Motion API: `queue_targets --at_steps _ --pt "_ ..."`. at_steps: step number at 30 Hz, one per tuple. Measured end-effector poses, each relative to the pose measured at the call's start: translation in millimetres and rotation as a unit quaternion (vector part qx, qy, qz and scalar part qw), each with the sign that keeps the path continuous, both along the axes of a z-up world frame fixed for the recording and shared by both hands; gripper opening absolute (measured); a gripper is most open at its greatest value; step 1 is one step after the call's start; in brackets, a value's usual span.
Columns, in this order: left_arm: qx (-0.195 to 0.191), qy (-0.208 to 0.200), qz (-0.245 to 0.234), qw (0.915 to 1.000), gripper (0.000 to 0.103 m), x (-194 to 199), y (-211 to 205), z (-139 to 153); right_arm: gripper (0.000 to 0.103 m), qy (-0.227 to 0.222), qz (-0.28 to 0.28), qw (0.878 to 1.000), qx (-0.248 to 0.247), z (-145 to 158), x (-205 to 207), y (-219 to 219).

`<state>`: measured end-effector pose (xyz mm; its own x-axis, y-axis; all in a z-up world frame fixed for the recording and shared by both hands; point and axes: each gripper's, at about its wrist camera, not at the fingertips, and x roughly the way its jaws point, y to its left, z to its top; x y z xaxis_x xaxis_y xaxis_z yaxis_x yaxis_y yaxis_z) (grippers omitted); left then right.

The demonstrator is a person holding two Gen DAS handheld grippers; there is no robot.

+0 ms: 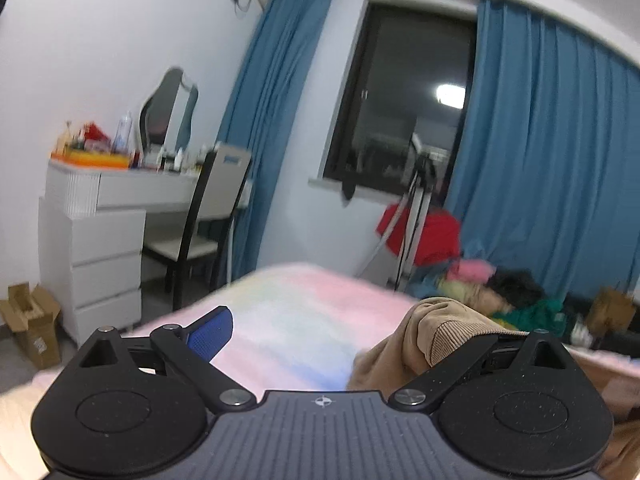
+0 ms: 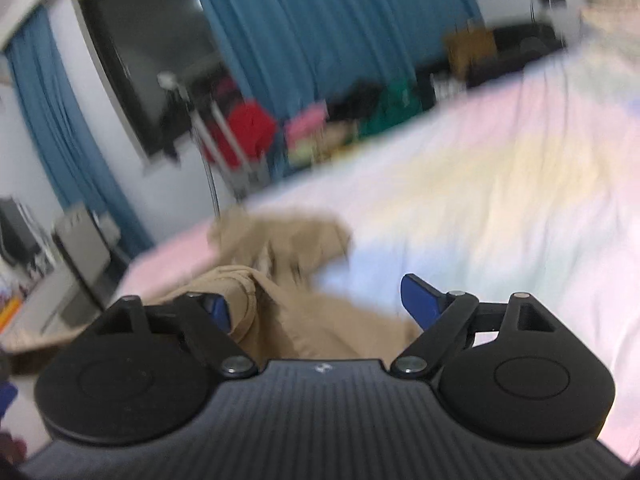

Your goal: Fold clothes

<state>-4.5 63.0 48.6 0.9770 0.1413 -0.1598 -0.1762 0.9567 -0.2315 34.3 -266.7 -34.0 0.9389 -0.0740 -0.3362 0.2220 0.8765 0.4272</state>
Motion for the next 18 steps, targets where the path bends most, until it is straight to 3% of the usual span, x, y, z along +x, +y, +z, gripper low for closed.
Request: queue_targets --at_steps 5,11,14,18 --pt "-0.013 -0.059 0.002 0.9982 0.099 8.0 -8.4 88.0 0.084 -0.081 0.010 0.995 -0.049 99.8 7.4 -2.1" --pt "0.023 -0.142 -0.007 0.9896 0.099 2.9 -26.4 220.0 0.084 -0.166 0.006 0.982 -0.084 211.8 0.4 -16.8" --pt "0.053 -0.175 -0.001 0.9832 0.100 -11.4 -34.8 279.3 0.084 -0.200 0.012 0.976 -0.081 262.7 -14.4 -25.7" --pt "0.066 -0.197 0.001 0.9782 0.102 -33.9 -38.2 342.9 0.085 -0.220 0.037 0.973 -0.064 325.6 -31.0 -36.7"
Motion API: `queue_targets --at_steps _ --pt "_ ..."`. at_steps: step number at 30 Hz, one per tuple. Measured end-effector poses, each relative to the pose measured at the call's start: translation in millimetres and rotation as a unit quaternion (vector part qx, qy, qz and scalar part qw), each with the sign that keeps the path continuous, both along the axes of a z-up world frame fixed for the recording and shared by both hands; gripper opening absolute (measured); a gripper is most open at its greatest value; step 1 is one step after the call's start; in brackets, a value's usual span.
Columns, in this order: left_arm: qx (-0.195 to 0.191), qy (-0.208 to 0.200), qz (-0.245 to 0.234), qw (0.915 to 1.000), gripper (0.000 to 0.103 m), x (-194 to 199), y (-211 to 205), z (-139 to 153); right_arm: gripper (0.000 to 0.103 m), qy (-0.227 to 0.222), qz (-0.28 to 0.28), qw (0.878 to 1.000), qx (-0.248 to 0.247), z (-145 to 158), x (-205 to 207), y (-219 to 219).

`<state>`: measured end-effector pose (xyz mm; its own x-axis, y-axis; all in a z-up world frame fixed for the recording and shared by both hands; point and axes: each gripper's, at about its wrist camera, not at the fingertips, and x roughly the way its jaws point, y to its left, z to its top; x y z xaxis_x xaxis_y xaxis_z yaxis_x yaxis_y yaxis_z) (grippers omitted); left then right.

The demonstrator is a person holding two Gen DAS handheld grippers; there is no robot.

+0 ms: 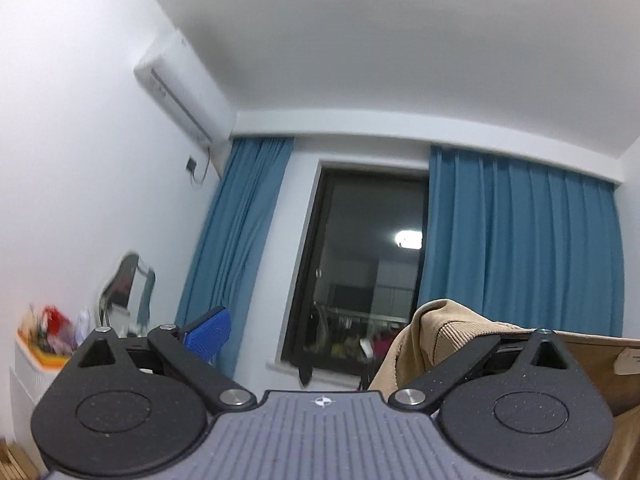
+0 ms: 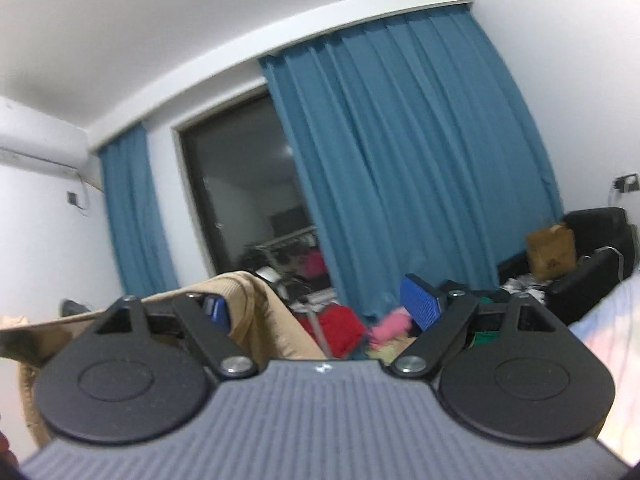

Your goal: Fold clothes

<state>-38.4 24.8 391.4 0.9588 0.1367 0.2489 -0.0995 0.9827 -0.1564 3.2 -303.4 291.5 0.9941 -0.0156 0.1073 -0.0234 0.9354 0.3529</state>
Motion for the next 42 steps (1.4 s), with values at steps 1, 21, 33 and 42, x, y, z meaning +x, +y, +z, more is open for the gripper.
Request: queue_targets --at_steps 1,21,33,42 --pt "0.000 -0.001 -0.002 1.0000 0.102 -6.7 -1.1 13.6 0.085 -0.002 0.006 1.000 0.002 12.8 -4.3 -1.6" --pt "-0.004 0.109 -0.069 0.9917 0.103 39.1 6.6 43.0 0.085 0.006 0.021 0.998 -0.061 60.8 -28.7 1.6" --pt "-0.017 0.224 -0.051 0.9732 0.103 273.5 -0.6 -119.3 0.085 0.152 0.019 0.986 -0.063 -83.7 186.6 -10.7" --pt "0.009 0.383 -0.057 0.9219 0.096 483.5 -3.9 -337.1 0.084 0.306 0.030 0.947 -0.089 -258.4 387.1 -18.1"
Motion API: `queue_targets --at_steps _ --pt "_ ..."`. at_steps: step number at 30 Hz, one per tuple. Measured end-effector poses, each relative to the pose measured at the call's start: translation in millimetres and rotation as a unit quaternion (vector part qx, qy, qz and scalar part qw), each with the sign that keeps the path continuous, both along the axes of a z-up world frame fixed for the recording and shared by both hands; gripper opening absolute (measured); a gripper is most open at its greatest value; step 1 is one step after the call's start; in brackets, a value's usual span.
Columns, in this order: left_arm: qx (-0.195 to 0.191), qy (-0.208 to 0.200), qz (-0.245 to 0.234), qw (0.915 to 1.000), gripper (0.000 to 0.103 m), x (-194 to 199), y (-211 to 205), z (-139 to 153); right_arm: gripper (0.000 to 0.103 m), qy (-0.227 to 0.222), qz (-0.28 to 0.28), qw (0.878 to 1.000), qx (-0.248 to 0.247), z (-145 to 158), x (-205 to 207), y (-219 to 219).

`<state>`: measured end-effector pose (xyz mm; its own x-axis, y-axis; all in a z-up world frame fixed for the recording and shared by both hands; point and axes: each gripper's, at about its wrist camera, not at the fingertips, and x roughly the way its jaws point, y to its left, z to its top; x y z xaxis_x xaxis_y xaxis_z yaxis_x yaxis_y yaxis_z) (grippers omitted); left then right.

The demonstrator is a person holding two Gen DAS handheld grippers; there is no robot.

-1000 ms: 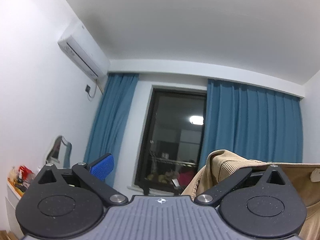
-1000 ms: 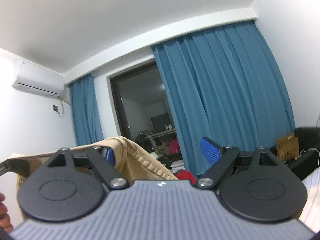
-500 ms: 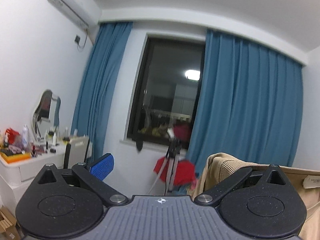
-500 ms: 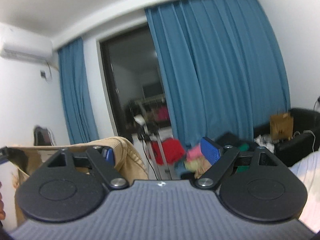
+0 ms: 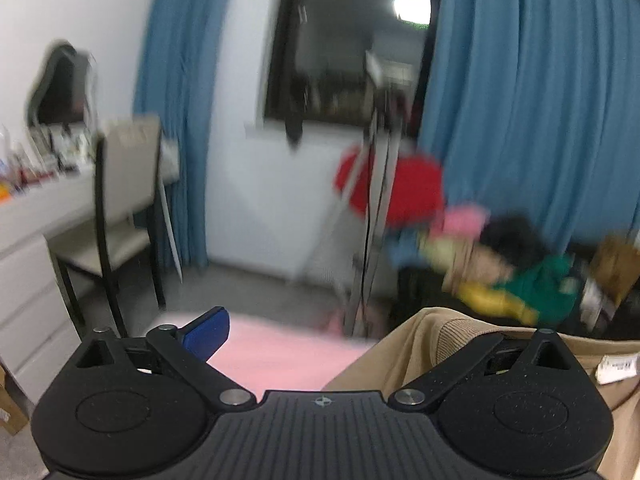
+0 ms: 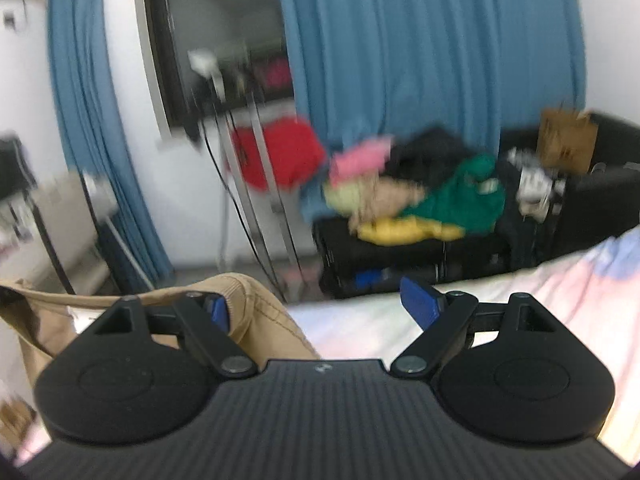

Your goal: Fold clothes

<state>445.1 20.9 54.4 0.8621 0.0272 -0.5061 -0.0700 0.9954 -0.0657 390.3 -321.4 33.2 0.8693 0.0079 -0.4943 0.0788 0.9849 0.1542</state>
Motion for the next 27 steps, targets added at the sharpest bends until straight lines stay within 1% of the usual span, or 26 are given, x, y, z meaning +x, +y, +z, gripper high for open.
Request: queue_targets --at_steps 1,2,4,6,7,9,10,11,12,13,14,15,16,17,20,22,23,25,26,27 --pt "0.007 0.020 -0.007 0.9997 0.093 19.5 -1.7 -23.3 0.084 0.022 0.005 1.000 -0.006 -20.2 18.7 -0.2" --pt "0.013 0.036 -0.012 0.9992 0.093 37.5 -3.3 -41.1 0.084 0.043 0.012 0.999 -0.010 -38.6 35.8 -0.8" --pt "0.016 0.074 -0.026 0.9968 0.093 67.1 -6.4 -71.9 0.084 0.086 0.030 0.995 -0.031 -63.5 62.5 3.5" --pt "0.021 0.119 -0.056 0.9911 0.093 88.6 -15.5 -95.4 0.084 0.129 0.048 0.989 -0.053 -86.6 88.1 8.6" --pt "0.041 0.141 -0.076 0.9862 0.093 100.8 -21.7 -102.6 0.084 0.153 0.064 0.984 -0.069 -95.7 98.6 12.5" --pt "0.091 0.180 -0.110 0.9731 0.093 112.1 -35.0 -115.3 0.084 0.204 0.113 0.965 -0.122 -111.6 117.5 22.7" --pt "0.116 0.199 -0.127 0.9647 0.093 117.0 -41.7 -121.6 0.084 0.224 0.136 0.953 -0.154 -116.8 124.3 29.5" --pt "0.128 0.217 -0.145 0.9567 0.093 122.1 -45.6 -124.4 0.084 0.241 0.161 0.939 -0.184 -120.5 129.3 36.7" --pt "0.129 0.234 -0.162 0.9498 0.094 124.6 -48.7 -125.1 0.084 0.255 0.185 0.926 -0.207 -122.1 132.8 43.4" --pt "0.128 0.251 -0.178 0.9427 0.094 126.2 -51.7 -125.5 0.084 0.266 0.205 0.918 -0.213 -122.0 135.6 47.9" --pt "0.125 0.264 -0.193 0.9366 0.095 127.1 -53.9 -125.4 0.084 0.276 0.223 0.910 -0.213 -121.5 138.3 51.5" --pt "0.121 0.268 -0.203 0.9341 0.095 125.6 -54.6 -124.3 0.084 0.279 0.235 0.909 -0.202 -118.1 139.2 54.5" --pt "0.117 0.269 -0.211 0.9326 0.095 123.5 -55.0 -122.9 0.084 0.280 0.245 0.910 -0.186 -113.6 139.4 57.1" --pt "0.111 0.264 -0.216 0.9334 0.096 120.6 -54.2 -120.0 0.084 0.274 0.246 0.914 -0.170 -107.9 138.9 58.8" --pt "0.082 0.238 -0.232 0.9395 0.098 104.2 -49.7 -106.6 0.084 0.240 0.225 0.939 -0.102 -89.1 126.3 55.9" --pt "0.071 0.215 -0.238 0.9446 0.099 84.5 -48.0 -93.2 0.084 0.215 0.209 0.952 -0.054 -76.6 117.2 53.5" --pt "0.069 0.205 -0.241 0.9463 0.099 75.9 -46.7 -89.1 0.084 0.204 0.201 0.957 -0.044 -72.0 110.3 51.9" --pt "0.067 0.186 -0.240 0.9502 0.101 57.8 -44.7 -81.6 0.084 0.175 0.178 0.968 -0.040 -64.5 87.4 51.5" --pt "0.071 0.176 -0.233 0.9539 0.101 50.8 -46.1 -80.8 0.084 0.158 0.164 0.973 -0.033 -61.9 74.6 50.7" --pt "0.090 0.159 -0.221 0.9580 0.101 39.3 -49.4 -79.9 0.084 0.141 0.149 0.978 -0.026 -59.7 61.7 49.5"
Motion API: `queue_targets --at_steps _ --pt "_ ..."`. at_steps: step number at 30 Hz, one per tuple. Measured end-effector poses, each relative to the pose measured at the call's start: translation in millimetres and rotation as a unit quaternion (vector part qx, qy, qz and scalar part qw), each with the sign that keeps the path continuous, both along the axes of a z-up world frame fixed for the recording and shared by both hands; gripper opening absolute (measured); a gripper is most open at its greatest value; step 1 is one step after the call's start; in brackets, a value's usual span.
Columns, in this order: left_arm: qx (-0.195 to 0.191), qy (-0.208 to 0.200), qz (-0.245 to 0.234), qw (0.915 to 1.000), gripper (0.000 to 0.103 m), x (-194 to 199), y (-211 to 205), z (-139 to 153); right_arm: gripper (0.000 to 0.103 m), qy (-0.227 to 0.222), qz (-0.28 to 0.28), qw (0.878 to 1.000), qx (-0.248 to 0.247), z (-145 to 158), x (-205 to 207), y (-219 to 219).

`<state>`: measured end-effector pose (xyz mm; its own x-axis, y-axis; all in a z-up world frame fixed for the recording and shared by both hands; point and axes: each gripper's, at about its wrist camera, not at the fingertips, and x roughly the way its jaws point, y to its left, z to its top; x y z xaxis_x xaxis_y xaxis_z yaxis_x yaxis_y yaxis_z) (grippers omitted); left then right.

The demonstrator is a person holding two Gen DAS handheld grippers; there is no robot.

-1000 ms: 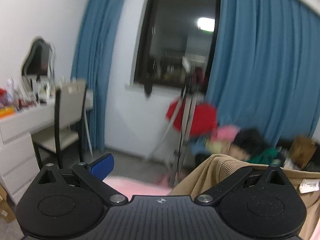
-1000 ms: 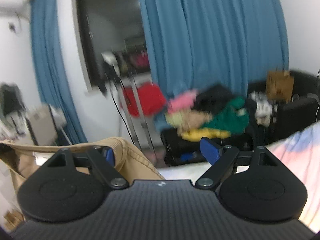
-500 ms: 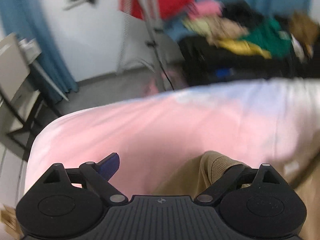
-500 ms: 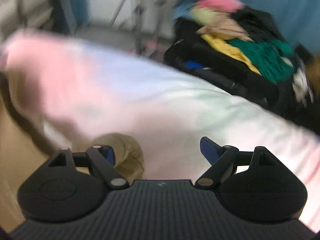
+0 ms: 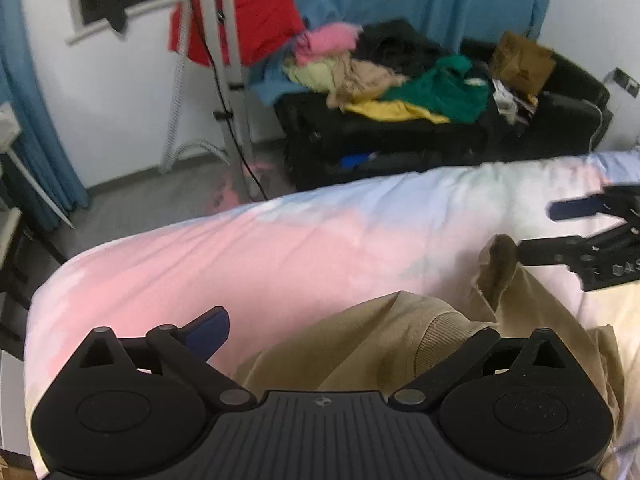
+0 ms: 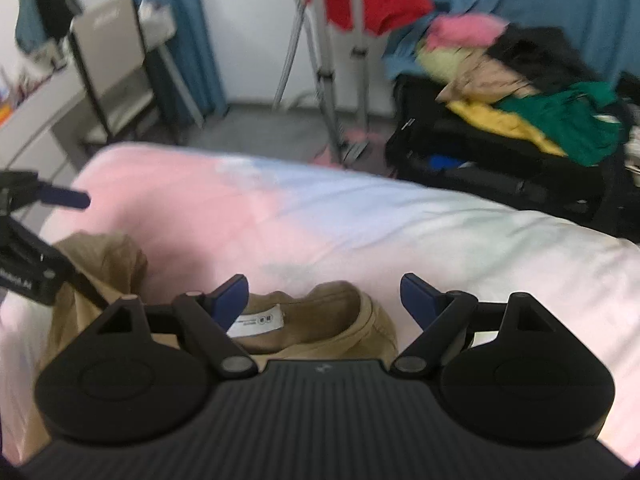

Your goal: Fold clothes

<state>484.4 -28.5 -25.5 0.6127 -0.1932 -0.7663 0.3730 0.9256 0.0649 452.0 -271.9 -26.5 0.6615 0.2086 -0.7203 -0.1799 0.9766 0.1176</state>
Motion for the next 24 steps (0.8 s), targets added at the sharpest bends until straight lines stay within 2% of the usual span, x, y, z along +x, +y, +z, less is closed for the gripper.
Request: queue_targets --at_steps 2,4,8,11,14,15,18,21,23,24 --pt "0.045 -0.052 0.019 0.9974 0.102 -19.3 -9.1 -1.0 0.084 -0.025 -0.046 0.998 0.025 3.5 -31.7 -6.5" --pt "0.089 -0.095 0.059 0.9897 0.102 -30.5 -21.1 -12.6 0.084 -0.043 -0.094 0.993 0.051 2.7 -69.7 -14.3" --pt "0.134 -0.139 0.102 0.9759 0.102 -47.9 -41.0 -37.3 0.084 -0.063 -0.159 0.980 0.098 -6.2 -160.8 -20.7" --pt "0.148 -0.148 0.125 0.9700 0.102 -59.7 -57.8 -46.4 0.084 -0.079 -0.164 0.976 0.117 -10.2 -228.1 -20.9" --pt "0.128 -0.148 0.131 0.9719 0.102 -74.5 -73.0 -49.2 0.084 -0.108 -0.154 0.975 0.122 -17.8 -280.1 -27.3" --pt "0.136 -0.147 0.130 0.9712 0.102 -75.4 -79.1 -51.4 0.084 -0.112 -0.156 0.974 0.119 -24.8 -291.5 -31.9" --pt "0.191 -0.168 0.110 0.9608 0.102 -66.1 -100.8 -63.0 0.084 -0.103 -0.169 0.974 0.108 -50.4 -290.6 -45.1" --pt "0.249 -0.160 0.067 0.9529 0.102 -49.2 -115.5 -79.4 0.084 -0.087 -0.182 0.971 0.126 -74.5 -276.0 -54.9" --pt "0.310 -0.154 0.020 0.9378 0.102 -40.4 -126.2 -95.9 0.084 -0.095 -0.182 0.971 0.127 -86.0 -270.4 -55.5" --pt "0.320 -0.150 0.002 0.9355 0.101 -38.6 -129.2 -99.6 0.084 -0.100 -0.177 0.971 0.127 -89.6 -268.3 -55.3"
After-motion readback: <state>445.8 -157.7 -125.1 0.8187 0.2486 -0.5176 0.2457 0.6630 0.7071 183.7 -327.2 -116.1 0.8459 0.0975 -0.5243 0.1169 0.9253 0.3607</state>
